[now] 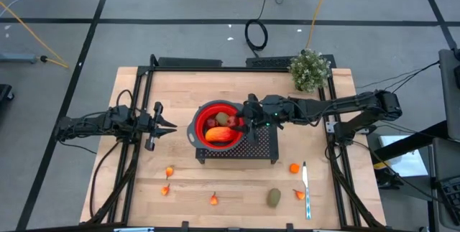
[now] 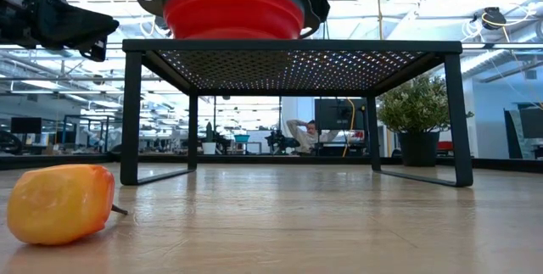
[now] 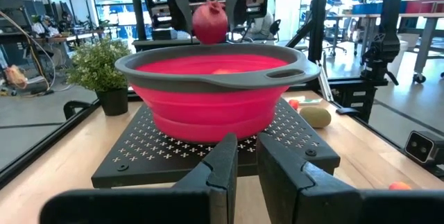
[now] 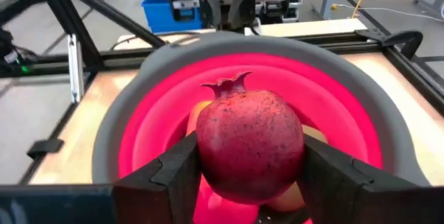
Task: Pick & Place Fruit
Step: Put the red pomegranate into the red strainer bowl on the shelf, then put the orange into the red strainer bowl on the shelf
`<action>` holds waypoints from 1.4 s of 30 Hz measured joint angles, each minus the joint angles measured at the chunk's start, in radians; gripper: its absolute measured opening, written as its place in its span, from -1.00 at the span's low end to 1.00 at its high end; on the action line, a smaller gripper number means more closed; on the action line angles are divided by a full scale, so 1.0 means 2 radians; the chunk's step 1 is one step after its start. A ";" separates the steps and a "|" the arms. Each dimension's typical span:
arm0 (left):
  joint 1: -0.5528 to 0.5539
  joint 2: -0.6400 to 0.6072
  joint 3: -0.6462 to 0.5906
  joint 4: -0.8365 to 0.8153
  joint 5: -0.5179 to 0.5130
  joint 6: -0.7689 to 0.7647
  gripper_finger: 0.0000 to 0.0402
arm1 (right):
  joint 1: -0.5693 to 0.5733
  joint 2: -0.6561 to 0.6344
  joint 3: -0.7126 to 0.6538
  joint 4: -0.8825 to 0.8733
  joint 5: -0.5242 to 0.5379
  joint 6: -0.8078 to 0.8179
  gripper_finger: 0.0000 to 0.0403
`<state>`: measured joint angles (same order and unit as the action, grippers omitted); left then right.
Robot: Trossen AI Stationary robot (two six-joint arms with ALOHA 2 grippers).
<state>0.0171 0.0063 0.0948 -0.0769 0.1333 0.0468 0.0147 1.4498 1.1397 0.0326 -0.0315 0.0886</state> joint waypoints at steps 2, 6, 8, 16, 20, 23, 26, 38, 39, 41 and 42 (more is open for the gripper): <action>0.000 0.000 0.000 0.000 0.000 0.000 -0.71 | 0.000 0.001 0.000 0.000 0.000 -0.002 -0.02; 0.000 0.000 0.000 0.000 0.000 0.000 -0.71 | 0.000 0.000 0.000 0.000 0.000 -0.002 -0.01; 0.000 0.000 0.000 0.000 0.000 0.001 -0.71 | 0.000 0.000 0.000 0.000 0.000 -0.004 0.02; 0.000 0.000 0.000 0.000 0.000 0.001 -0.71 | 0.000 0.000 0.000 -0.008 0.000 -0.011 0.16; 0.000 0.000 0.000 0.000 0.000 0.001 -0.71 | 0.000 0.000 0.000 -0.011 0.000 -0.011 0.21; 0.000 0.000 0.000 0.000 0.000 0.001 -0.71 | 0.000 0.000 0.000 -0.011 0.000 -0.012 0.22; 0.000 0.000 0.000 0.000 0.000 0.001 -0.71 | 0.000 -0.007 0.000 -0.012 0.001 -0.016 0.20; 0.000 0.000 0.000 0.000 0.000 -0.005 -0.71 | 0.018 -0.098 0.000 -0.055 0.002 -0.028 -0.26; 0.000 0.000 0.000 -0.001 0.000 -0.006 -0.71 | 0.023 -0.106 0.000 -0.065 0.002 -0.028 -0.34; 0.000 0.000 0.000 -0.001 0.000 -0.006 -0.71 | 0.037 -0.122 0.000 -0.086 0.002 -0.028 -0.50; 0.000 0.000 0.000 -0.001 0.000 -0.006 -0.71 | 0.044 -0.131 0.000 -0.095 0.002 -0.028 -0.58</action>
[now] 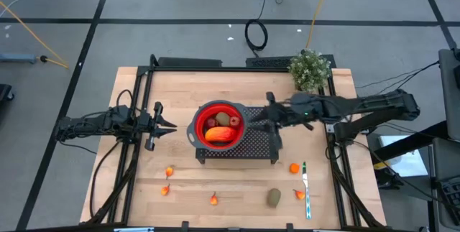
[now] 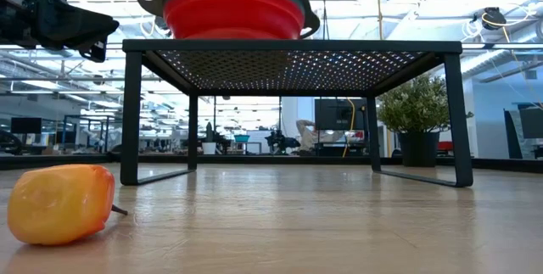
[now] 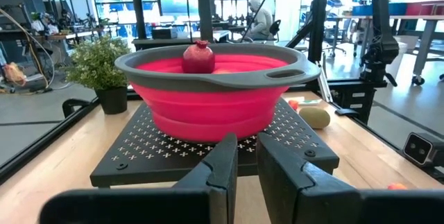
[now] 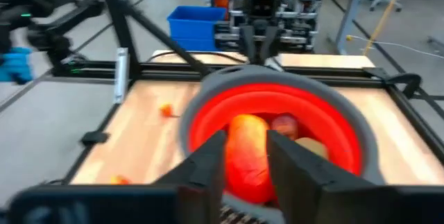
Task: Pick & Place Fruit
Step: Put the orange into the red strainer bowl on the shelf
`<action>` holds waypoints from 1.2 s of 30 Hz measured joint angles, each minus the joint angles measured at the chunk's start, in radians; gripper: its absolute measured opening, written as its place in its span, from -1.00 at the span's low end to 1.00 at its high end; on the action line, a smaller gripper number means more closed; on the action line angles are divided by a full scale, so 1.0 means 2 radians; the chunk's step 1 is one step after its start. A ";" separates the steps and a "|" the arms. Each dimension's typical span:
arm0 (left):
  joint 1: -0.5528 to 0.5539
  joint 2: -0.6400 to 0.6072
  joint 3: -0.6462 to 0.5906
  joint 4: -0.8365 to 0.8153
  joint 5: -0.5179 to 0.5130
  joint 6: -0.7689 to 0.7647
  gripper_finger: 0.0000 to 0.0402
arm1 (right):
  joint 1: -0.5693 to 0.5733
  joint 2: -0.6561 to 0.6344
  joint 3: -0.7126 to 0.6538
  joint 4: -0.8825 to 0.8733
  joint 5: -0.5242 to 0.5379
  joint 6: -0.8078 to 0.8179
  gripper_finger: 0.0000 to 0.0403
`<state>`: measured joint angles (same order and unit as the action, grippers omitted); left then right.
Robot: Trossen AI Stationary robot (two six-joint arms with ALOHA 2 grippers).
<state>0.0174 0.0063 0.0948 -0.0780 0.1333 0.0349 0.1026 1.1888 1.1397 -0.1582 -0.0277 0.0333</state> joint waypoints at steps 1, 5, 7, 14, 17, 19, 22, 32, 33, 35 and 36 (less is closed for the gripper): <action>0.000 0.000 0.000 0.000 0.000 0.000 -0.71 | 0.007 -0.006 0.000 -0.009 0.000 0.003 -0.65; 0.000 0.000 0.000 0.000 0.000 0.000 -0.71 | 0.038 -0.025 0.000 -0.042 0.000 0.013 -0.94; 0.000 0.000 0.000 0.000 0.000 0.000 -0.71 | 0.055 -0.032 0.000 -0.061 0.000 0.010 -0.97; 0.000 0.000 0.000 0.000 0.000 0.001 -0.71 | 0.118 -0.036 0.000 -0.142 -0.001 -0.017 -0.89; 0.000 0.000 0.000 0.000 -0.001 0.001 -0.71 | 0.143 -0.034 0.000 -0.190 -0.002 -0.027 -0.93; 0.000 0.000 0.000 0.000 -0.001 0.001 -0.71 | 0.158 -0.034 0.000 -0.221 -0.002 -0.024 -0.97; 0.000 0.000 0.000 0.000 -0.001 0.001 -0.71 | 0.182 -0.034 0.000 -0.261 -0.001 -0.023 -0.99; 0.000 0.000 0.000 0.000 -0.001 0.001 -0.71 | 0.234 -0.026 0.000 -0.361 0.001 0.007 -0.98; 0.000 0.000 0.000 0.000 -0.001 0.001 -0.71 | 0.235 -0.022 0.000 -0.372 0.001 0.009 -0.98; 0.000 0.000 0.000 0.000 -0.001 0.001 -0.71 | 0.238 -0.013 0.000 -0.390 0.001 0.013 -0.98; 0.000 0.000 0.000 0.000 -0.002 0.001 -0.71 | 0.238 -0.008 0.000 -0.401 0.001 0.016 -0.98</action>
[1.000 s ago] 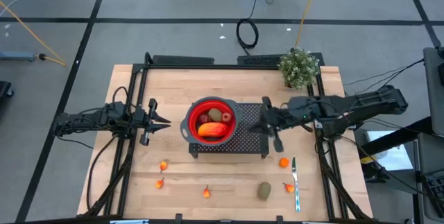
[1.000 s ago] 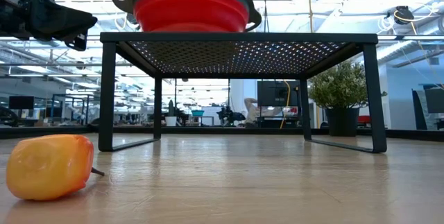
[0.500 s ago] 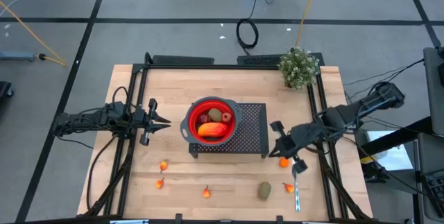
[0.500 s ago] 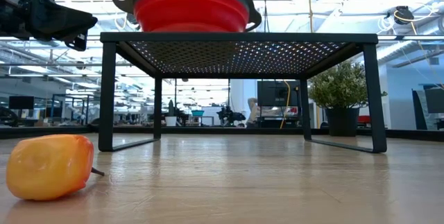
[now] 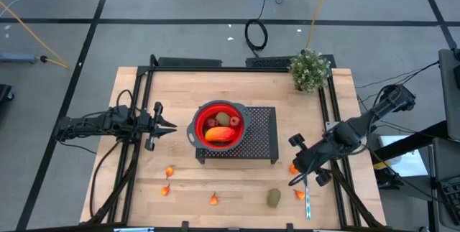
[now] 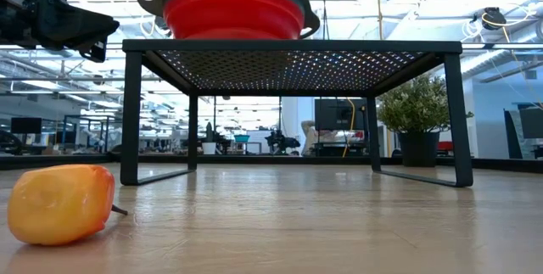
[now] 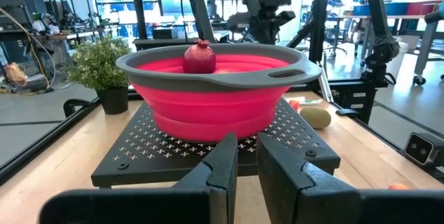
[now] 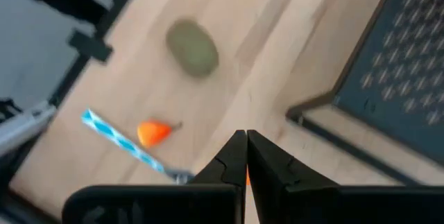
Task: Pick & Place Fruit
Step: Put the orange into the red strainer bowl on the shelf
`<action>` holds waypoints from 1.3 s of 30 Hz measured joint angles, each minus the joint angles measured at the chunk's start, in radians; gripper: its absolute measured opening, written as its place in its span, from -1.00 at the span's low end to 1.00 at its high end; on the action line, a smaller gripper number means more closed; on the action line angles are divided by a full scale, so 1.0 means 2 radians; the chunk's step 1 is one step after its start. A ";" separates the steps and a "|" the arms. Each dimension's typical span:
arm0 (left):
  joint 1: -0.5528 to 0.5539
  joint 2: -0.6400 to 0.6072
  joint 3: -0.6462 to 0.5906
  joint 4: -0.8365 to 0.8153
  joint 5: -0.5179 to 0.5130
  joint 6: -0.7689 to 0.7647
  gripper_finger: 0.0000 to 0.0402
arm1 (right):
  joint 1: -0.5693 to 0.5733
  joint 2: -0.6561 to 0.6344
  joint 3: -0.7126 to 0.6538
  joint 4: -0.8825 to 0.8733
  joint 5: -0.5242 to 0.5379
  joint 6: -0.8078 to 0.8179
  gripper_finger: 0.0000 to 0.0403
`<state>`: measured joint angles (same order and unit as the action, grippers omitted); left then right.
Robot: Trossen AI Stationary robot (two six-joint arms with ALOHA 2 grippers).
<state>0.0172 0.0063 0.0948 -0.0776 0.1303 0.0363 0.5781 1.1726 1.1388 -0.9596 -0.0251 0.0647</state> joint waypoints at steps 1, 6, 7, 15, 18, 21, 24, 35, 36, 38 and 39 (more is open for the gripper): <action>0.000 0.000 0.000 0.000 0.000 0.000 -0.71 | 0.000 0.005 -0.001 -0.008 0.000 0.001 -0.98; 0.000 0.000 0.000 0.000 0.000 0.000 -0.71 | 0.000 0.022 -0.026 -0.015 -0.001 0.001 -0.98; 0.000 0.000 0.000 0.000 0.000 0.000 -0.71 | 0.000 0.024 -0.032 -0.015 -0.001 0.001 -0.98; 0.000 0.000 0.000 0.000 0.000 0.000 -0.71 | -0.002 0.026 -0.076 0.003 -0.001 0.020 -0.96; 0.000 0.000 0.000 0.000 0.000 0.000 -0.71 | -0.007 0.027 -0.089 0.007 -0.002 0.046 -0.85; 0.000 0.000 0.000 0.000 0.000 0.000 -0.71 | -0.012 0.026 -0.096 0.008 -0.003 0.071 -0.67; 0.000 0.000 0.000 0.000 0.000 0.001 -0.71 | -0.017 0.026 -0.096 0.009 -0.003 0.083 -0.44; 0.000 0.000 0.000 0.000 0.000 0.004 -0.71 | -0.024 0.026 -0.096 0.035 -0.002 0.089 0.32; 0.000 0.000 0.000 0.000 0.000 0.004 -0.71 | -0.024 0.026 -0.096 0.035 -0.002 0.089 0.36; 0.000 0.000 0.000 0.000 0.000 0.005 -0.71 | -0.024 0.026 -0.096 0.035 -0.002 0.089 0.43; 0.000 0.000 0.000 0.000 0.000 0.005 -0.71 | -0.024 0.026 -0.096 0.035 -0.002 0.089 0.45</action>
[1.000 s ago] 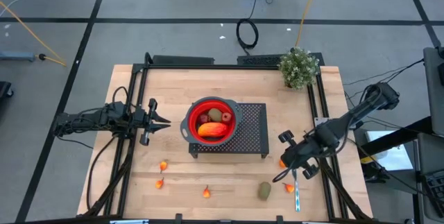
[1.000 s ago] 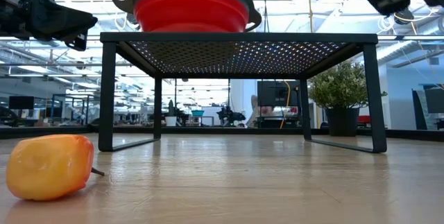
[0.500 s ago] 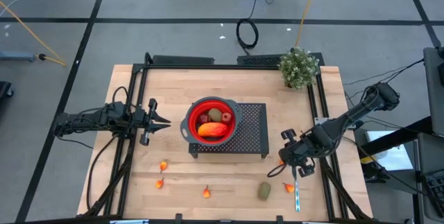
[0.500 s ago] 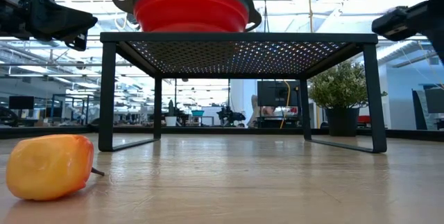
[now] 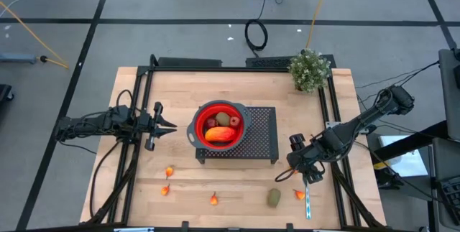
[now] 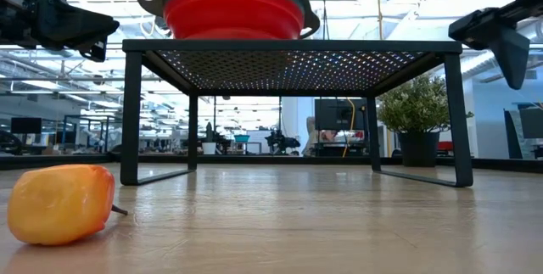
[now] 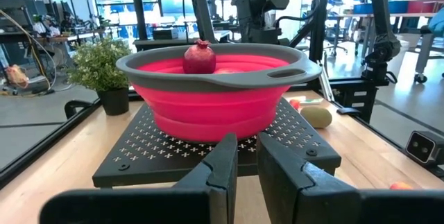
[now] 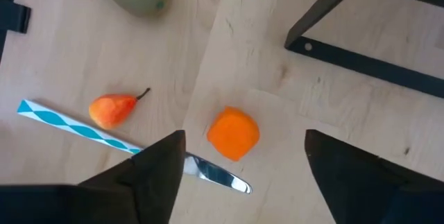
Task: Pick & Place Fruit
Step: Put the orange into the red strainer bowl on the shelf
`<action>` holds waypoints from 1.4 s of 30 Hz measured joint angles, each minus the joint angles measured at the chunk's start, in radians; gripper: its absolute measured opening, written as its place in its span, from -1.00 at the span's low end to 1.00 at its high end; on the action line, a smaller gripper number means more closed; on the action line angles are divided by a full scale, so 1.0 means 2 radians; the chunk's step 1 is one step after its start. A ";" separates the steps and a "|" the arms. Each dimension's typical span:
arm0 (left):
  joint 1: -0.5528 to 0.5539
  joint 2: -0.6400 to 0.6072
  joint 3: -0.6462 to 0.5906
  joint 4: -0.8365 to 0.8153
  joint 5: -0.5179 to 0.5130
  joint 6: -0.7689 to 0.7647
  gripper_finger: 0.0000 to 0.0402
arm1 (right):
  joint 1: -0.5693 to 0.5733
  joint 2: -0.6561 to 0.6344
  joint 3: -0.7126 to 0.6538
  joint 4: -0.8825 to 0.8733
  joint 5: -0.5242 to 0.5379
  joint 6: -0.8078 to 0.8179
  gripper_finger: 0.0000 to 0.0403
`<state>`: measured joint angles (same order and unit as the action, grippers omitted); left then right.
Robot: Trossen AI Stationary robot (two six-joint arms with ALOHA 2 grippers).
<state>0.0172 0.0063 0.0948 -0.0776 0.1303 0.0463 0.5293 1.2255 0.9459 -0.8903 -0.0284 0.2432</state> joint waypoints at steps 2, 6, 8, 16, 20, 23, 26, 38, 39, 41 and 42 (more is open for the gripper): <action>0.000 0.000 0.000 0.000 0.000 0.000 -0.71 | 0.000 0.000 0.000 0.000 0.000 0.006 0.48; 0.000 0.000 0.000 0.000 0.000 0.000 -0.71 | 0.000 0.008 0.000 0.000 0.000 0.021 0.50; 0.000 0.000 0.000 0.000 0.000 0.000 -0.71 | 0.000 0.017 0.000 0.000 0.000 0.028 0.50; 0.000 0.000 0.000 0.000 0.000 0.000 -0.71 | 0.000 0.064 0.000 0.001 0.000 0.042 0.50; 0.000 0.000 0.000 0.000 0.000 0.000 -0.71 | 0.000 0.081 0.000 0.001 0.000 0.043 0.50; 0.000 0.000 0.000 0.000 0.000 0.000 -0.71 | 0.000 0.089 0.000 0.002 0.000 0.043 0.50; 0.000 0.000 0.000 0.000 0.000 0.000 -0.71 | 0.000 0.096 0.000 0.002 -0.001 0.046 0.50; 0.000 0.000 0.000 0.000 0.000 -0.001 -0.71 | 0.000 0.108 -0.065 0.082 -0.001 0.079 0.50; 0.000 0.000 0.000 0.000 0.000 0.000 -0.71 | 0.000 0.108 -0.072 0.092 -0.001 0.082 0.50; 0.000 0.000 0.000 0.000 0.000 0.000 -0.71 | 0.000 0.108 -0.083 0.110 -0.001 0.084 0.50; 0.000 0.000 0.000 0.000 0.000 -0.001 -0.71 | 0.000 0.108 -0.088 0.116 -0.001 0.084 0.50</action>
<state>0.0171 0.0063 0.0948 -0.0780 0.1303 0.0448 0.5301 1.4414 0.7699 -0.6574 -0.0311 0.4114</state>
